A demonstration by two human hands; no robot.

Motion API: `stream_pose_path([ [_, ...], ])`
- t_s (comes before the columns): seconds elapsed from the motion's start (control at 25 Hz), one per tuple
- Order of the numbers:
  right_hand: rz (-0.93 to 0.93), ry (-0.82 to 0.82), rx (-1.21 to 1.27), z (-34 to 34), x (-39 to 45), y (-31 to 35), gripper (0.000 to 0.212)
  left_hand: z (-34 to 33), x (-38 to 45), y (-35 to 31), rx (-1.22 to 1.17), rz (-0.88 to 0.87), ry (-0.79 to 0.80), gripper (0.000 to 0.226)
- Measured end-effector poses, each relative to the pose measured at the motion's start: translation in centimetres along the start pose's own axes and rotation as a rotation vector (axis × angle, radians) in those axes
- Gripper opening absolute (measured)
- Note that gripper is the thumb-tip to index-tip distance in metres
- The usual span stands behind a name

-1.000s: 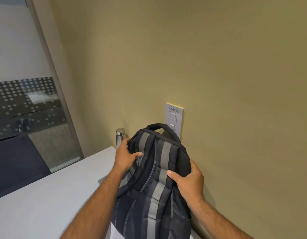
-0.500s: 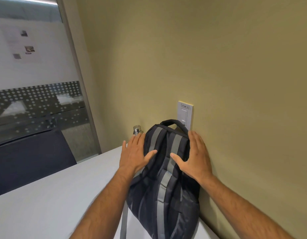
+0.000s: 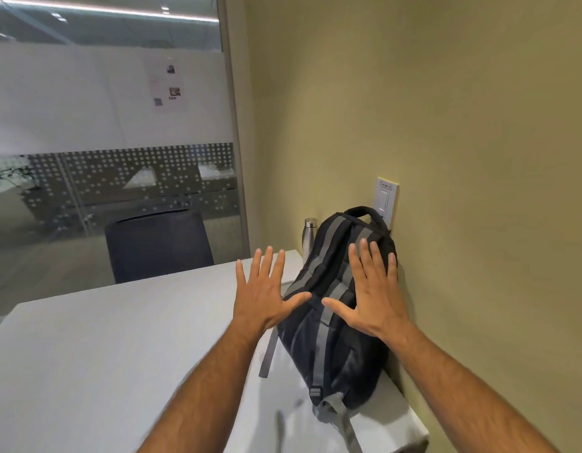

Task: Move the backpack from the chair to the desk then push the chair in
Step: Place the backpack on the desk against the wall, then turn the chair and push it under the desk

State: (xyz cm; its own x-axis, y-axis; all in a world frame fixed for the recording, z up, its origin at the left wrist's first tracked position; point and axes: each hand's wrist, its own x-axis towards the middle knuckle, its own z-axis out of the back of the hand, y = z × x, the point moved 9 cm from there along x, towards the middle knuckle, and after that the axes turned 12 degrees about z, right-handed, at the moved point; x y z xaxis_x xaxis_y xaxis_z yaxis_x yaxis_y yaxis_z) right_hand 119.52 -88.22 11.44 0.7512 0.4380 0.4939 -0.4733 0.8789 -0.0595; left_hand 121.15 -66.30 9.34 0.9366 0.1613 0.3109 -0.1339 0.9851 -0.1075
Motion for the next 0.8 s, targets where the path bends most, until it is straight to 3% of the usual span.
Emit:
stream_pose_path([
  [0.36,0.140,0.047,0.068,1.0,-8.1,9.8,0.122,2.6,-16.7,8.0,0.103,0.179,0.026,0.108],
  [0.8,0.274,0.066,0.201,4.6,-17.6,27.3,0.117,8.3,-35.6,20.3,0.140,0.310,0.042,0.105],
])
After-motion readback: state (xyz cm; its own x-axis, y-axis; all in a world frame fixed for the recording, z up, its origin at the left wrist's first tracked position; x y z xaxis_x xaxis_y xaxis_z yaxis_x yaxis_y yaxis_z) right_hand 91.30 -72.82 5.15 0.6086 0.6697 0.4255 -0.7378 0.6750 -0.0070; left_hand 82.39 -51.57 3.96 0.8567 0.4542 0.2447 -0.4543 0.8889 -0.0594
